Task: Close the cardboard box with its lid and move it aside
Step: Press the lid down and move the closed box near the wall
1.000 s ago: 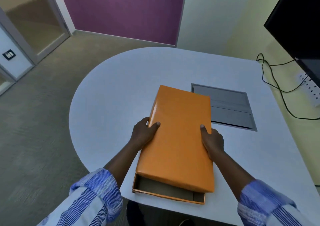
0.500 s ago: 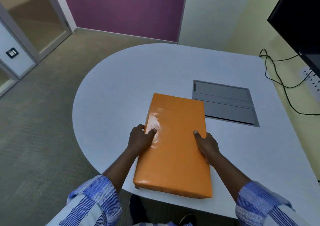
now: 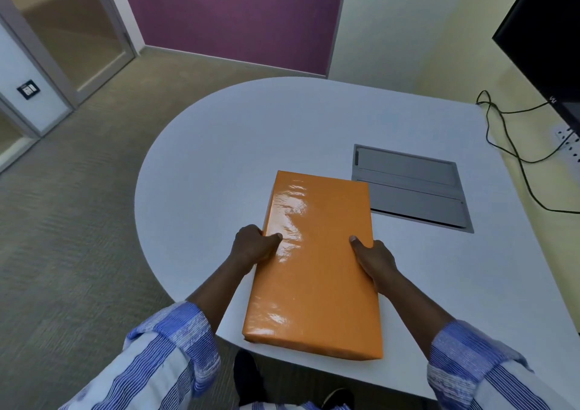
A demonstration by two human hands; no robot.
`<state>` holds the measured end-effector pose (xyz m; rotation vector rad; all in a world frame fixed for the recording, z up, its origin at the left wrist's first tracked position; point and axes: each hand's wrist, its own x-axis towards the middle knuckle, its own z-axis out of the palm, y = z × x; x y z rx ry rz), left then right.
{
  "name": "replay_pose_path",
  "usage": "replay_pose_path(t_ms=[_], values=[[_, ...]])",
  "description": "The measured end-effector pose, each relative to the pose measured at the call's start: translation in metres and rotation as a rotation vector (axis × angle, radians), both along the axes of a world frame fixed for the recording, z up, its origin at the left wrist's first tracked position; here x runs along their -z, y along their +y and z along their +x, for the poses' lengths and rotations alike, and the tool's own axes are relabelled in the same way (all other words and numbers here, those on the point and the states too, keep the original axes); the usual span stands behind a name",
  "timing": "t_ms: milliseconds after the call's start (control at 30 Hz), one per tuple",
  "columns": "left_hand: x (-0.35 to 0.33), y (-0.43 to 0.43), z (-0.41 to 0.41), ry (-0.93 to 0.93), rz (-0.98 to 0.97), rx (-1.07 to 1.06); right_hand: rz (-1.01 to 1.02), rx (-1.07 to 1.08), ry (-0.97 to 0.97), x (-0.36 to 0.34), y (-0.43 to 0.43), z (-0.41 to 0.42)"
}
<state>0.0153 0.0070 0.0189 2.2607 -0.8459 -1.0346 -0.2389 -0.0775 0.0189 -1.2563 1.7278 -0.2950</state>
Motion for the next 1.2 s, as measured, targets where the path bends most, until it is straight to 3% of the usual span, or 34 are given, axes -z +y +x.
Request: replay_pose_path(t_ms=[267,467,767,1000,1200], values=[[-0.013,-0.022,0.01,-0.042,-0.04,0.045,-0.13,-0.098,0.121,-0.005,-0.029,-0.011],[-0.017,-0.03,0.009,-0.071,0.008,0.066,-0.106,-0.158,0.183,-0.001,-0.039,-0.006],[-0.01,-0.03,0.011,0.073,0.01,-0.004,-0.05,-0.162,0.149,0.002,-0.045,-0.008],[-0.016,-0.004,0.009,0.124,0.039,0.021,0.136,-0.077,-0.084,-0.019,-0.024,-0.024],[-0.019,0.075,0.007,0.253,0.34,0.127,0.409,-0.216,-0.082,-0.027,0.034,-0.061]])
